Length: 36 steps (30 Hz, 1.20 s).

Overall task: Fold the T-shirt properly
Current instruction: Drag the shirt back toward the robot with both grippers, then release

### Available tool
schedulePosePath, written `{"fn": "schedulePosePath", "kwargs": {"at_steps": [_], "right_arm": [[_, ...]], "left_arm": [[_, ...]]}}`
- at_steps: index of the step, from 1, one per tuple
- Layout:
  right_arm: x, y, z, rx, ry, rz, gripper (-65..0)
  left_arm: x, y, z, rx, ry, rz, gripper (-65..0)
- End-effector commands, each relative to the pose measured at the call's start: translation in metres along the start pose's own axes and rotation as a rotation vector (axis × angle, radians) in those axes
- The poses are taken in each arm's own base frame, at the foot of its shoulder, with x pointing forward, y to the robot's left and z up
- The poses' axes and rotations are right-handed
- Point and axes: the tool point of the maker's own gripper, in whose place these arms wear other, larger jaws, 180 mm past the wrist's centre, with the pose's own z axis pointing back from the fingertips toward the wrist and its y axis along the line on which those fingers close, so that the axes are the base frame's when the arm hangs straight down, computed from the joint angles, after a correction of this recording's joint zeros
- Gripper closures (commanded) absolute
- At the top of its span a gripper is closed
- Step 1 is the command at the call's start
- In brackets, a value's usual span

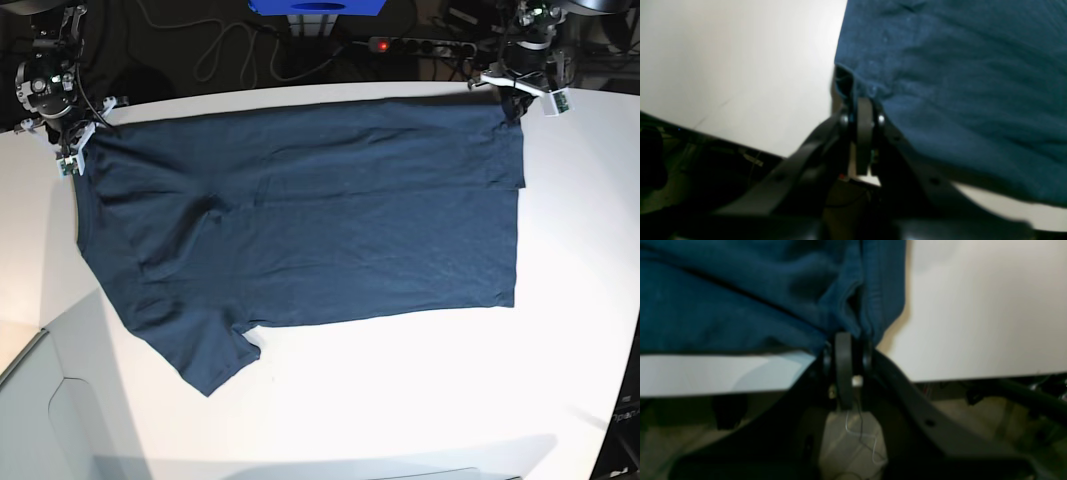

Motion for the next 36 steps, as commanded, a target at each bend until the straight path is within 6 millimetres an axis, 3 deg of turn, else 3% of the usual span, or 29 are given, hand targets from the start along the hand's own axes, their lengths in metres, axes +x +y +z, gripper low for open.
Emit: {"fn": "schedulePosePath", "kwargs": {"at_steps": [1,4,7,9,14,20,25,29,33,36], "right_arm": [[0.008,-0.012,0.005,-0.026,-0.023,0.032,-0.1],[0.008,-0.016,0.006,-0.032,-0.022,0.043,-0.1],[0.009,-0.016,0.006,-0.035,-0.018,0.043,-0.4],[0.007,-0.017,0.004,-0.036,-0.011,0.040,-0.6],[-0.006,-0.028,-0.001,-0.102,0.044,0.083,-0.6],[-0.005,-0.025,0.000,-0.127,0.045,0.090,-0.6],[-0.008,-0.008,-0.002,-0.047,0.056,0.162,-0.6],[-0.009,-0.011,-0.002,-0.052,0.059,0.156,-1.5],[-0.003,-0.013,-0.002,-0.058,0.045,0.152,-12.0],[-0.002,-0.013,-0.002,-0.058,0.045,0.153,-26.8]], "left_arm": [[0.006,0.003,0.005,0.003,-0.022,-0.012,0.0],[0.006,0.003,0.004,0.004,-0.023,-0.012,-0.6],[0.008,0.003,0.005,0.007,-0.027,-0.010,-12.3],[0.008,0.003,0.005,0.007,-0.028,-0.011,-16.5],[0.006,0.005,0.007,0.012,-0.021,-0.016,-16.8],[0.020,0.019,0.011,0.046,-0.053,-0.036,-16.9],[0.025,0.030,0.014,0.073,-0.065,-0.036,-16.9],[0.025,0.031,0.014,0.074,-0.064,-0.038,-16.9],[0.024,0.031,0.014,0.075,-0.064,-0.037,-16.9],[0.025,0.031,0.014,0.073,-0.066,-0.037,-16.9]]}}
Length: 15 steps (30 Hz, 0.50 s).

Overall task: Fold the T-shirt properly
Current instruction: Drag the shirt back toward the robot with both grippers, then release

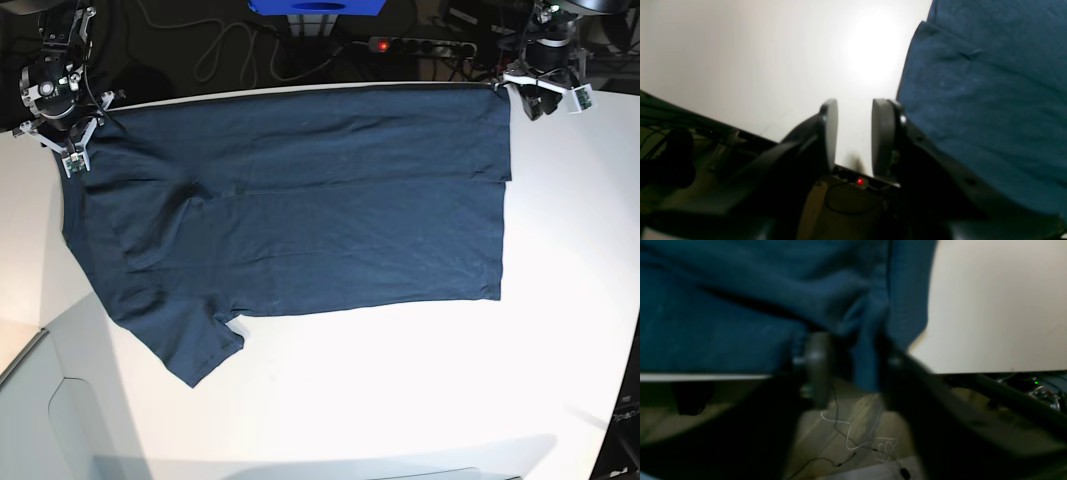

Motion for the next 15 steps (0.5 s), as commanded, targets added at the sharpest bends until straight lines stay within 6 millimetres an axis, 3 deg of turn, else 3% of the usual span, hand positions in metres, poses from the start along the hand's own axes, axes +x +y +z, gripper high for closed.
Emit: {"fn": "schedulePosePath", "kwargs": {"at_steps": [1,4,8,11,15], "right_arm": [[0.006,-0.007,0.004,-0.012,-0.021,0.026,-31.4],[0.008,-0.008,0.005,-0.014,-0.032,0.025,-39.5],[0.015,-0.021,0.016,-0.060,-0.067,-0.010,-39.6],[0.025,-0.035,0.030,-0.109,-0.109,-0.037,-39.6],[0.043,-0.044,0.042,-0.146,-0.163,-0.030,-39.6]], "left_arm": [[0.008,0.001,0.003,-0.005,-0.027,-0.012,-16.9],[0.009,0.000,0.003,-0.007,-0.029,-0.014,-16.9],[0.014,0.000,0.003,-0.007,-0.046,-0.014,-17.2],[0.031,0.005,0.005,0.010,-0.093,-0.011,-17.2],[0.058,-0.004,0.004,-0.006,-0.168,-0.014,-17.2]]}}
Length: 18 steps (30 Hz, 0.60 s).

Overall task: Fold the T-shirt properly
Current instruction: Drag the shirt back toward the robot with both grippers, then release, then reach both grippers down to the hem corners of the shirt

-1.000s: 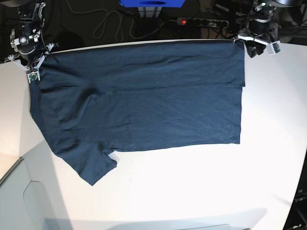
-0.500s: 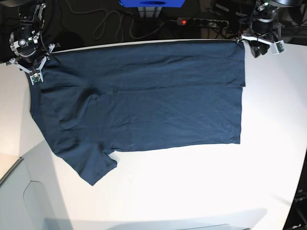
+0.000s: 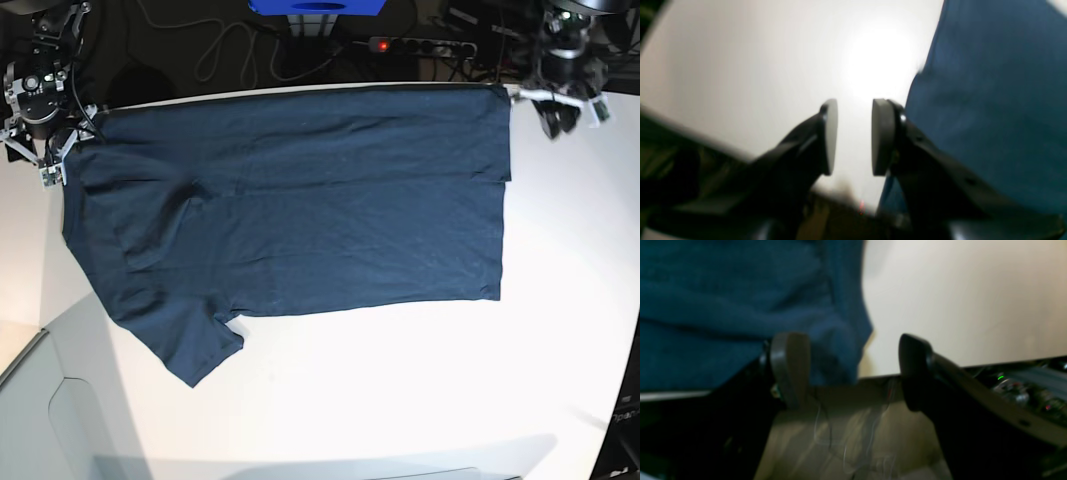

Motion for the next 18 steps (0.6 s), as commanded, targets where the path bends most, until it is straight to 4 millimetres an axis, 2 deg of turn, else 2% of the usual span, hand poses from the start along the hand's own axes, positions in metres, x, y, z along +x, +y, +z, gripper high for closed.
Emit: {"fn": "schedulePosePath", "kwargs": {"at_steps": [1,5,11,12,15,18], "right_arm": [[0.015,-0.011,0.003,-0.026,-0.045,0.018,-39.6],[0.032,-0.016,0.002,-0.041,-0.084,0.003,-39.6],[0.084,-0.019,0.000,-0.050,-0.205,-0.052,-39.6],[0.094,-0.020,0.001,-0.050,-0.230,-0.061,-39.6],[0.121,-0.019,0.003,-0.046,-0.293,-0.073,-39.9],[0.147,-0.004,0.005,-0.010,-0.345,-0.035,-40.2]], "left_arm": [[0.014,-0.003,0.002,-0.016,-0.041,-0.014,-17.2],[0.038,-0.013,-0.009,-0.031,-0.115,-0.004,-17.3],[0.085,-0.037,-0.038,-0.080,-0.254,0.057,-17.3],[0.094,-0.044,-0.047,-0.102,-0.270,0.059,-17.3],[0.098,-0.062,-0.078,-0.150,-0.229,0.071,-17.3],[0.101,-0.067,-0.110,-0.155,-0.200,0.120,-17.3]]}}
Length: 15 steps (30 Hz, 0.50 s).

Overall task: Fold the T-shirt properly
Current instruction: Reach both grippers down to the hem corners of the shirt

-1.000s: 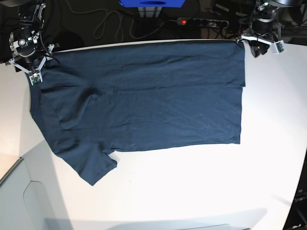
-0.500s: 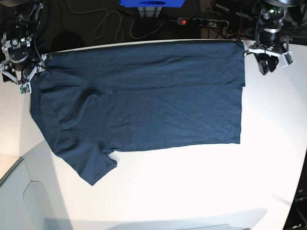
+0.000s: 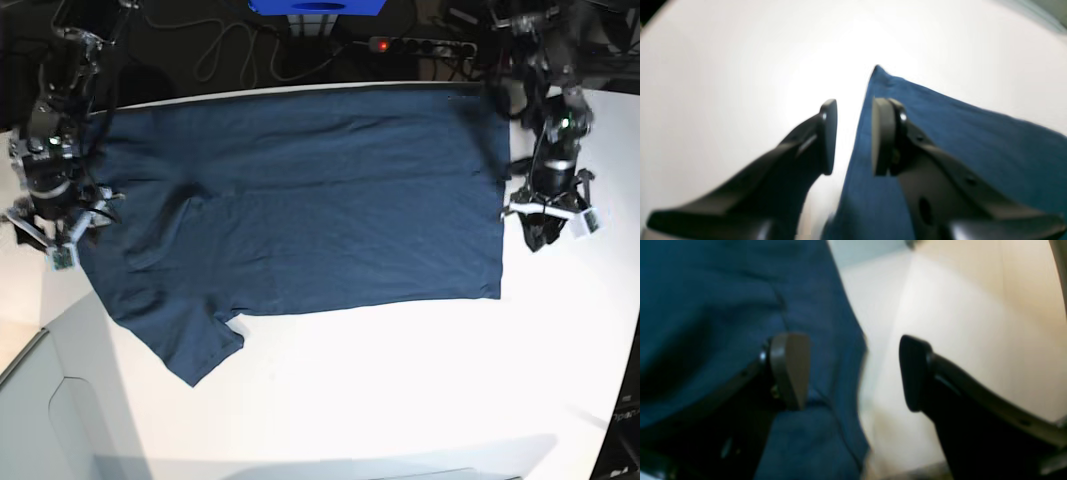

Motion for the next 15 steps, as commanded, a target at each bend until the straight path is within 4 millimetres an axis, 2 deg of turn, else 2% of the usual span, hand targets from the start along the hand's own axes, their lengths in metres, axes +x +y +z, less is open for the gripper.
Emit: {"fn": "schedulePosePath", "kwargs": {"at_steps": [1,4,8,11,15], "right_arm": [[0.020,-0.003,0.002,-0.005,-0.060,0.021,-40.2],[0.030,0.002,-0.003,0.010,-0.079,0.029,-43.1],[0.027,0.005,-0.008,0.022,-0.068,0.019,-46.4],[0.024,0.005,-0.015,0.029,-0.055,0.008,-46.4],[0.020,0.006,-0.020,0.036,-0.040,-0.003,-46.1]], "left_arm": [[0.017,0.002,-0.013,0.007,-0.046,0.016,-17.6],[0.011,0.004,-0.049,0.011,0.003,0.031,-25.5],[0.000,-0.007,-0.083,0.001,0.064,-0.061,-36.5],[0.008,-0.016,-0.100,-0.005,0.036,-0.087,-36.8],[0.007,-0.029,-0.120,-0.023,0.034,-0.113,-36.8]]}}
